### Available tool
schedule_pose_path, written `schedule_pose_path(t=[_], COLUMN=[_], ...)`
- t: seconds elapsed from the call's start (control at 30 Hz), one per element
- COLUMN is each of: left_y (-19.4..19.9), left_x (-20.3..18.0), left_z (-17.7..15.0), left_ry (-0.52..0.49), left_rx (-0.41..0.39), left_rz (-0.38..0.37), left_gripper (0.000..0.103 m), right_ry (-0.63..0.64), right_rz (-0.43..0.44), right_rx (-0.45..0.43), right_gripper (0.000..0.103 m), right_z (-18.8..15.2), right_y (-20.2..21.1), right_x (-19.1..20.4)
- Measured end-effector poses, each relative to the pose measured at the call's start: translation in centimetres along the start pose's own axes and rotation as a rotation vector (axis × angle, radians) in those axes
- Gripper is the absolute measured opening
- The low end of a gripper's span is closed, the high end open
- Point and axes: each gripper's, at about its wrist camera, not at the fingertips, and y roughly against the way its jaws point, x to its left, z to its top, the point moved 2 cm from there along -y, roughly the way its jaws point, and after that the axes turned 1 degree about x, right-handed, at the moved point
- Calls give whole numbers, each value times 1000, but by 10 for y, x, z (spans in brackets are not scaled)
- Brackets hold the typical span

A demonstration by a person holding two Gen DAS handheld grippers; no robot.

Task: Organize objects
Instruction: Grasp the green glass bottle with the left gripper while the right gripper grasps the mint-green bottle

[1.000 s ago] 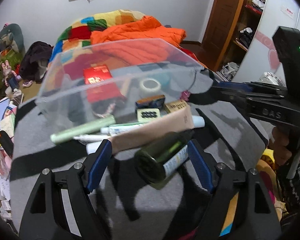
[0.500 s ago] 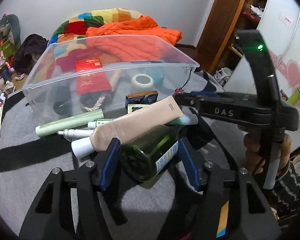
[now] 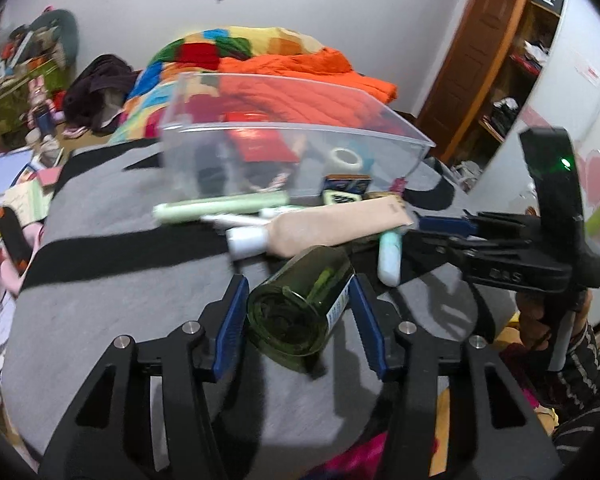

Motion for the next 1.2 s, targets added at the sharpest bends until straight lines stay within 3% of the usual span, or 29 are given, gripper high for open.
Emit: schedule_pose_path(t=[0.27, 0.3, 0.37, 0.63, 0.73, 0.87, 1.2], left_y=[8, 7, 3, -9, -9, -6, 18], left_x=[3, -1, -10, -20, -12, -8, -11], left_z=[-11, -14, -18, -19, -16, -14, -3], left_ry=[15, 2, -27, -70, -40, -18, -11], left_rx=[-1, 3, 18, 31, 16, -3, -72], left_rz=[11, 6, -3, 42, 44, 24, -15], left_gripper=[50, 50, 50, 52, 52, 41, 41], right_ry=[-62, -71, -84, -2, 58, 79, 80], right_rz=[55, 57, 44, -4, -39, -67, -64], right_rx=[-30, -28, -25, -7, -17, -16, -78], right_gripper=[37, 40, 57, 76, 76, 71, 71], right_z=[-3, -3, -2, 0, -1, -3, -7], right_y=[13, 12, 7, -10, -13, -18, 13], right_x=[11, 12, 13, 34, 46, 48, 41])
